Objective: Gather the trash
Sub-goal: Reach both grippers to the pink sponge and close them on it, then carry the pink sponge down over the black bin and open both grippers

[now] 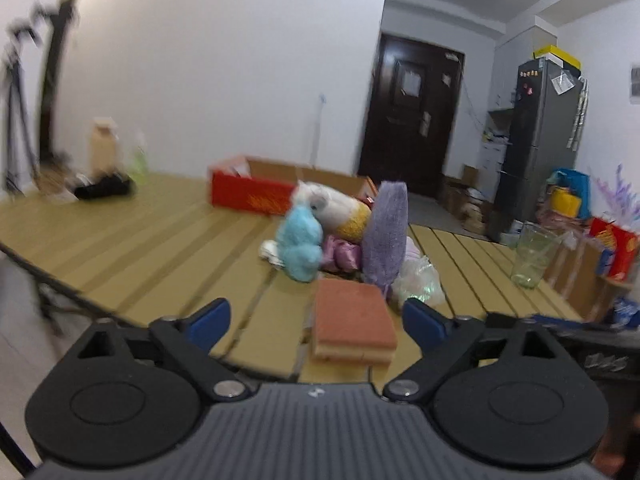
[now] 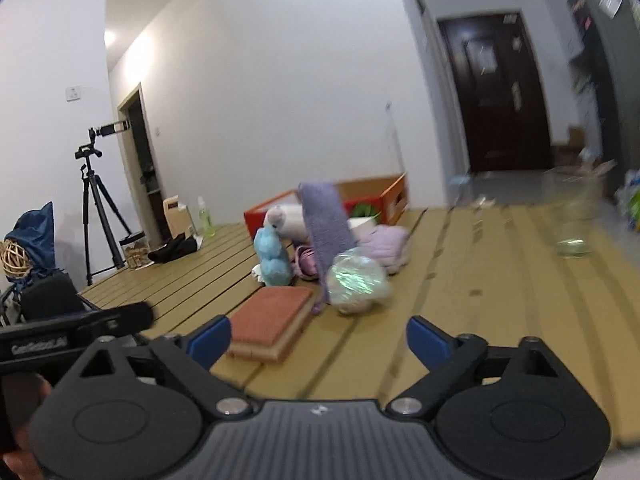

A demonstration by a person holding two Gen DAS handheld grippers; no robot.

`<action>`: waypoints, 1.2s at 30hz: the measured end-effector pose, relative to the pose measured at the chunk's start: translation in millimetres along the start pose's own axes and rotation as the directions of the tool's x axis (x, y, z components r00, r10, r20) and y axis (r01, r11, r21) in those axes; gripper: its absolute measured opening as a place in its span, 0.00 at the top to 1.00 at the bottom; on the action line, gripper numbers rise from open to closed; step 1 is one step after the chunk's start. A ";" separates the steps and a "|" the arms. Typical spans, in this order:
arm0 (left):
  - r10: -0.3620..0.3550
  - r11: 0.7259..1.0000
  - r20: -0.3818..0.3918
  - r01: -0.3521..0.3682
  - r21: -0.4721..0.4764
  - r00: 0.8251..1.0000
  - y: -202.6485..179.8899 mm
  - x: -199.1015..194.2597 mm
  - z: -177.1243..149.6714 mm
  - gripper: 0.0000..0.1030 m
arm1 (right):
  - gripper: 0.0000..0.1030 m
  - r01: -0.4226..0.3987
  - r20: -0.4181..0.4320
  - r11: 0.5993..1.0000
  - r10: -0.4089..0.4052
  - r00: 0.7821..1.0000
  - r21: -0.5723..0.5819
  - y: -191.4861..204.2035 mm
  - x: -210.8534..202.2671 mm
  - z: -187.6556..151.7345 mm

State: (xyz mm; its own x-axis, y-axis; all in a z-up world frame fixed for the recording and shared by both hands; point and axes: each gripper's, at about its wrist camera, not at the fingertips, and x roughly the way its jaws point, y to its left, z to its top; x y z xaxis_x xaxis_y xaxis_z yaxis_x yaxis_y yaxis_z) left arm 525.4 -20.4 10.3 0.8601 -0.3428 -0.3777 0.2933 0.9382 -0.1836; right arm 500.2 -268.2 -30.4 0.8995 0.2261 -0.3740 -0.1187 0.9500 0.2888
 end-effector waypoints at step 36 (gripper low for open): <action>-0.104 0.935 -0.194 0.029 -0.353 0.976 11.7 21.9 -24.8 0.47 | 0.63 -0.092 -0.140 0.984 0.114 0.983 0.155 -8.3 103.7 -3.4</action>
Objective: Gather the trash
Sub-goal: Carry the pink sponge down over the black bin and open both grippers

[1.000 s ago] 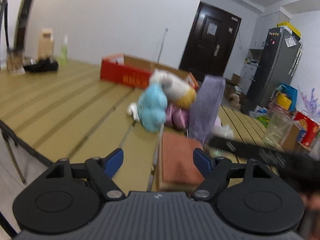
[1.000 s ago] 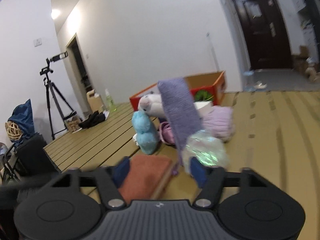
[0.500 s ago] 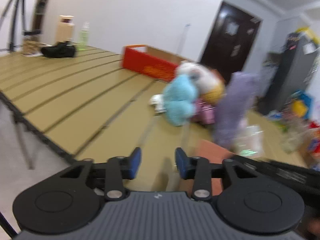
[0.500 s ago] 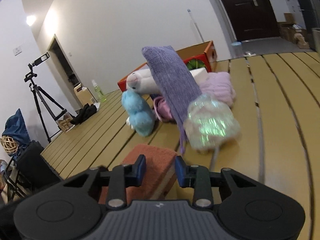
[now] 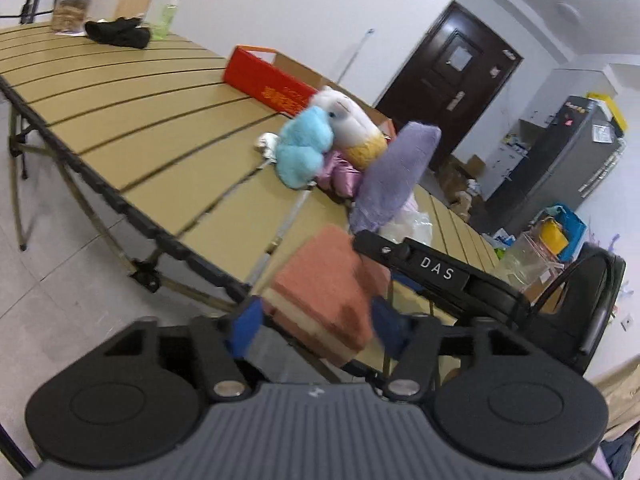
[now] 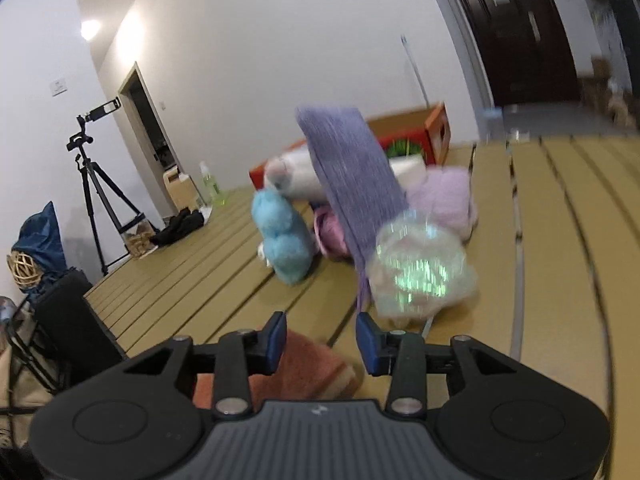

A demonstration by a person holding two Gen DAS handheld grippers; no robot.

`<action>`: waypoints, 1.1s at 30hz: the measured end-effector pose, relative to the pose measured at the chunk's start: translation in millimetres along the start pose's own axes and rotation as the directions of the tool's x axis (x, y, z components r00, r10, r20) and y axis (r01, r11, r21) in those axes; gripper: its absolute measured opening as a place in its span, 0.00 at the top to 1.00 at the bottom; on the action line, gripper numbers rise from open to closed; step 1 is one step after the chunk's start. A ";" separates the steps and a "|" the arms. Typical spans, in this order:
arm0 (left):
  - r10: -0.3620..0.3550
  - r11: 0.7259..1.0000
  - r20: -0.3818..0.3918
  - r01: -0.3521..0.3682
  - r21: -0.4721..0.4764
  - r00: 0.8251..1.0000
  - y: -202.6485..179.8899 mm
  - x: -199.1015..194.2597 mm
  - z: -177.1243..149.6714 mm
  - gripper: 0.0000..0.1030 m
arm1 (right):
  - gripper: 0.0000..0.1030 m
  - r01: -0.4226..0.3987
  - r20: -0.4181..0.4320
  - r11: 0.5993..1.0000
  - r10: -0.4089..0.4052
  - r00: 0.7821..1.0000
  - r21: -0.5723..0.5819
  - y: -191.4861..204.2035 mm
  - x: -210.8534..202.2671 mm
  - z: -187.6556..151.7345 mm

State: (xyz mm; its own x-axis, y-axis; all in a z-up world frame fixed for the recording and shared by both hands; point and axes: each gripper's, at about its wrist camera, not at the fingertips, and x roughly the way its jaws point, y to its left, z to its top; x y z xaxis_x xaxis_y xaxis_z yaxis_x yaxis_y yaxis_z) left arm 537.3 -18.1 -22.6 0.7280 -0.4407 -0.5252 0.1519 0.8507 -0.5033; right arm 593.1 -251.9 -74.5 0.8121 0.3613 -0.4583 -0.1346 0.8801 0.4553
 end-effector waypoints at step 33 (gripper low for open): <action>-0.025 0.997 0.054 0.021 0.076 0.998 16.8 -21.5 6.1 0.63 | 0.72 -0.157 -0.045 0.986 0.160 0.986 0.060 13.8 -49.6 -24.2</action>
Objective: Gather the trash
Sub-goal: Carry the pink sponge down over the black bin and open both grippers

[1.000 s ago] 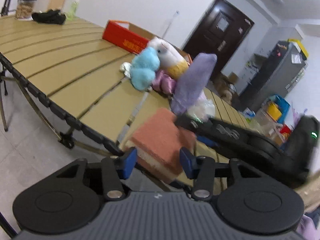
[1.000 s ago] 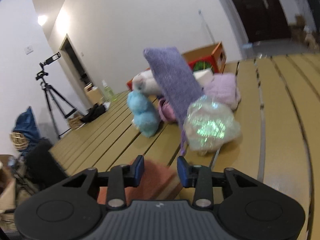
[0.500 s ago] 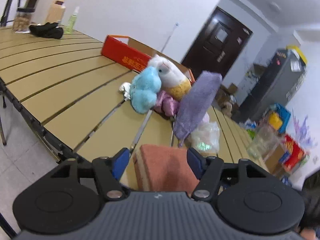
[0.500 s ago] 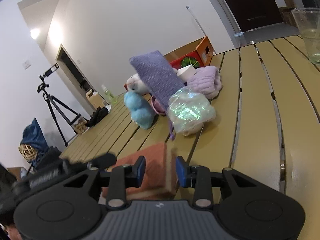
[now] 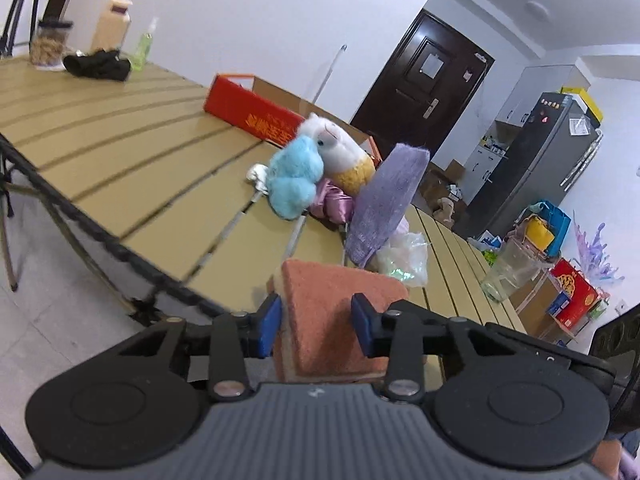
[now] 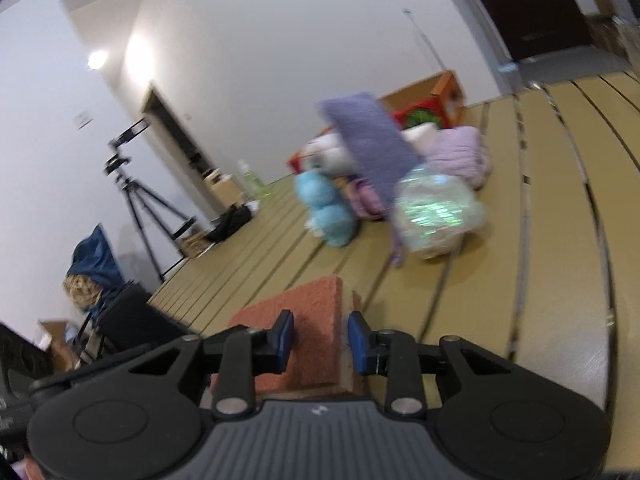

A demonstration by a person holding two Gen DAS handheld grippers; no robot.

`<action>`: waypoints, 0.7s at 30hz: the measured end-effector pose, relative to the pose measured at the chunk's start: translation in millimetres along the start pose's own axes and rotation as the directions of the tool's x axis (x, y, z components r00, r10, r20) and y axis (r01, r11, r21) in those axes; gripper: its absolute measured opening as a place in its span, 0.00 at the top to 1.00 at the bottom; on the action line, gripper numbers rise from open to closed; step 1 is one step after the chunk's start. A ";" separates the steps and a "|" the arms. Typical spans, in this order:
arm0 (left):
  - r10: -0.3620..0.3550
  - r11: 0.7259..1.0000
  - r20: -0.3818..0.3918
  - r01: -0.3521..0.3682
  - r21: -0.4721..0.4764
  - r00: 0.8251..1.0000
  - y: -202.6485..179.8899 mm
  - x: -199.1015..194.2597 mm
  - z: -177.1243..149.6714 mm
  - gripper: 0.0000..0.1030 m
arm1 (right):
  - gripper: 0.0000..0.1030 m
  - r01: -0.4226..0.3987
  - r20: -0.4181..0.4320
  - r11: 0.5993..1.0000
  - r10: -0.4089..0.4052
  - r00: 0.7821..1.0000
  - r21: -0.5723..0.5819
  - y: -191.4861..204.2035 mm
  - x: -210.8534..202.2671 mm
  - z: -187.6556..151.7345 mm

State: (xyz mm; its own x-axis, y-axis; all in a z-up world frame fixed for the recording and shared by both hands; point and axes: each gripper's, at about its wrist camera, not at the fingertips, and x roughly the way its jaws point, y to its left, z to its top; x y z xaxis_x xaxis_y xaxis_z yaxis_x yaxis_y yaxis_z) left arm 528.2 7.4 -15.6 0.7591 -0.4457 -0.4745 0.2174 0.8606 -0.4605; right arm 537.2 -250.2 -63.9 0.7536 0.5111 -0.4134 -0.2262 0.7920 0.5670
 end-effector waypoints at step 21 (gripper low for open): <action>0.162 0.987 -0.347 -0.156 0.044 0.924 40.1 47.4 -79.5 0.46 | 0.64 0.249 -0.412 0.969 -0.229 0.882 -0.006 -18.7 54.6 -94.3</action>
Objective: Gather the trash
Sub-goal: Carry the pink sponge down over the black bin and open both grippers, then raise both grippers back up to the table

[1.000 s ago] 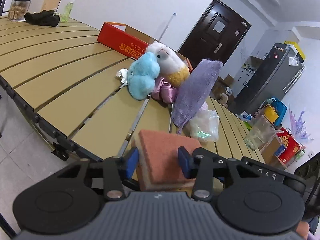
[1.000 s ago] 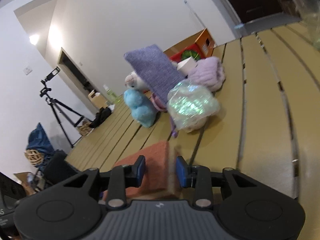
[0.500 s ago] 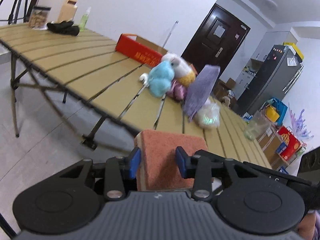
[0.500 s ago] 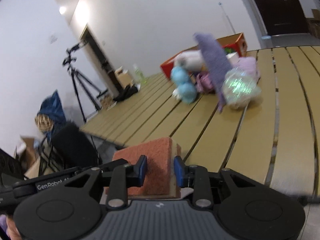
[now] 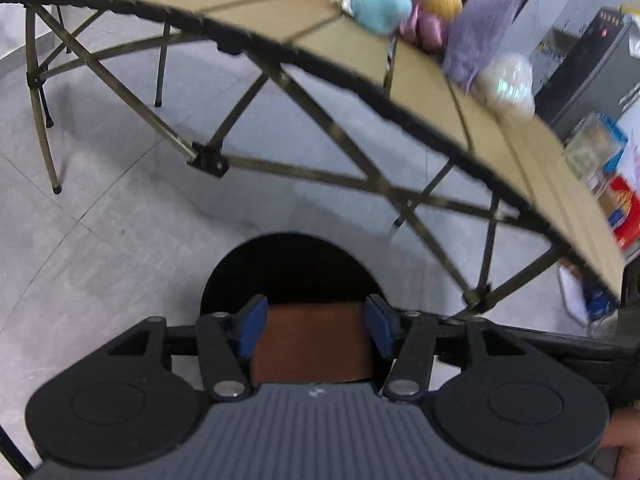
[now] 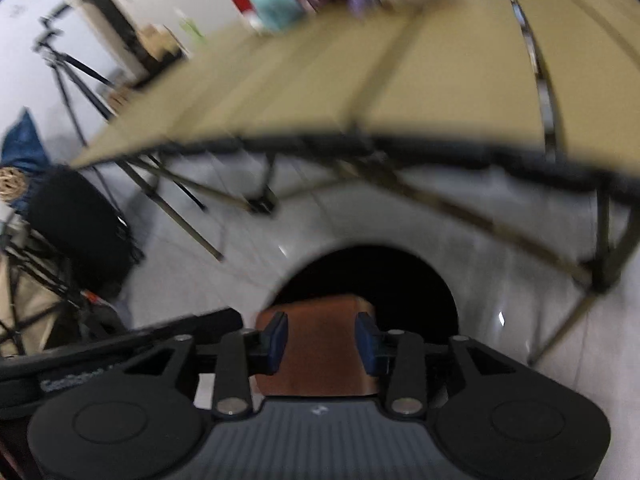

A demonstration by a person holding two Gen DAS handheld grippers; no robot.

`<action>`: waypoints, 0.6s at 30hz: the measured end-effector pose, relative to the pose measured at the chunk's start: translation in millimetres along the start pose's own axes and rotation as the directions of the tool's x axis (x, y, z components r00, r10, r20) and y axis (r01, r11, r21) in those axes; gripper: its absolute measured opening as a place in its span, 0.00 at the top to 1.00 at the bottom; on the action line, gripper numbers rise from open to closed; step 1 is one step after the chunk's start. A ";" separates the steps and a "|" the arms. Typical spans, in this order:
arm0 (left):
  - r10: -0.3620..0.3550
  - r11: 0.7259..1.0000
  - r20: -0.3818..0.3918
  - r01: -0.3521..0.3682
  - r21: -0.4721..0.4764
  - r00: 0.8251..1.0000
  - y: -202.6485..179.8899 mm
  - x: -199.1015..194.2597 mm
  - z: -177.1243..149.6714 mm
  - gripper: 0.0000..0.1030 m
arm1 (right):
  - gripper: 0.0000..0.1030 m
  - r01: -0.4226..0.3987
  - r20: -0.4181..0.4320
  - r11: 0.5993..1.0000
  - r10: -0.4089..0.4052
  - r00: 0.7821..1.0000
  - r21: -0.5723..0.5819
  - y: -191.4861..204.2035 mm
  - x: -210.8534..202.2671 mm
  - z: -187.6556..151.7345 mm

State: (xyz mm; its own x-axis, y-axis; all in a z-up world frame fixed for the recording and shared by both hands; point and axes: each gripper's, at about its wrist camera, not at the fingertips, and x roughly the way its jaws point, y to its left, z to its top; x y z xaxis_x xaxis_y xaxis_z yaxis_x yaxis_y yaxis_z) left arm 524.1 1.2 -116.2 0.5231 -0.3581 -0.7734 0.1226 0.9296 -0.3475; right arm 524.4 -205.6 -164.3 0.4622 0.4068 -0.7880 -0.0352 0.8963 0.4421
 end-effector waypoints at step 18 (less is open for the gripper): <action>0.264 0.947 -0.066 -0.245 0.206 0.962 -4.8 11.2 -14.5 0.18 | 0.25 0.170 -0.024 0.972 -0.176 0.984 -0.163 -4.5 -14.4 -9.7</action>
State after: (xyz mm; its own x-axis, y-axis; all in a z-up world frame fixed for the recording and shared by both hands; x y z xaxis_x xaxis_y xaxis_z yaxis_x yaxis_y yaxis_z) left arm 517.1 -8.5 -130.9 0.4796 -0.1051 -0.8711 0.1619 0.9864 -0.0299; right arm 509.4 -213.8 -159.1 0.4402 0.2465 -0.8634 -0.1001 0.9691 0.2256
